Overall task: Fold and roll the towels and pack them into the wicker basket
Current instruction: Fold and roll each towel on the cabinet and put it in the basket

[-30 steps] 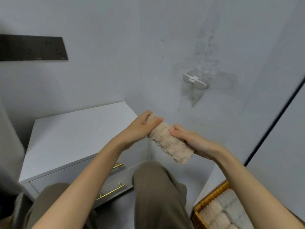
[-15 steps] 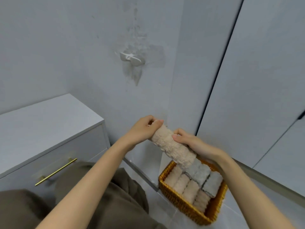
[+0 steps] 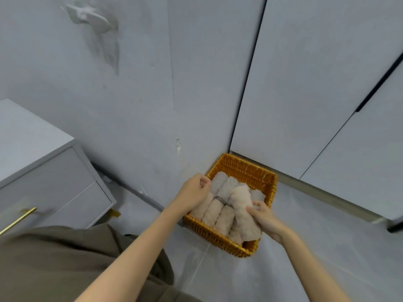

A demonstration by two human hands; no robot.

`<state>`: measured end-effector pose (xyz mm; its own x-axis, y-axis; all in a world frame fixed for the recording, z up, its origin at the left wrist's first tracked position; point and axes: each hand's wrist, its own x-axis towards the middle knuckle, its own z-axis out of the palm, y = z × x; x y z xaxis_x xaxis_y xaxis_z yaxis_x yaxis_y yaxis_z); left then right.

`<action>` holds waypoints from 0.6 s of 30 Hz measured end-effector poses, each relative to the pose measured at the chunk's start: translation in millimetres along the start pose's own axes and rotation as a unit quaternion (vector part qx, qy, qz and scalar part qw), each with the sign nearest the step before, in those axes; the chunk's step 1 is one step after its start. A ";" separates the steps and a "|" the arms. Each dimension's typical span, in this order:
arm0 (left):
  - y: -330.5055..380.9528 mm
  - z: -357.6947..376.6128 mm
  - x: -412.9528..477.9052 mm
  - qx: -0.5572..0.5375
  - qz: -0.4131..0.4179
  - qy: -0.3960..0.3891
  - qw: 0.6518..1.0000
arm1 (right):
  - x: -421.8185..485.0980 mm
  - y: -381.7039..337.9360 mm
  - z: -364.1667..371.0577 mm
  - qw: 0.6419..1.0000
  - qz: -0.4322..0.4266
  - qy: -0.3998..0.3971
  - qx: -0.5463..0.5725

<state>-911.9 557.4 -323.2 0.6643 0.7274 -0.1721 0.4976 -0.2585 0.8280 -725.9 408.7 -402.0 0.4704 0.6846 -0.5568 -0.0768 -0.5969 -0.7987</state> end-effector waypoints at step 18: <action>-99.1 63.7 36.3 0.101 -0.010 -0.076 0.992 | 124.1 101.9 54.5 0.929 0.264 0.207 0.156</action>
<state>-901.5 568.9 -445.5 0.7224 0.6328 -0.2787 0.6027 -0.3787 0.7024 -723.3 455.7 -564.9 0.5877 0.0729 -0.8058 -0.6140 -0.6084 -0.5029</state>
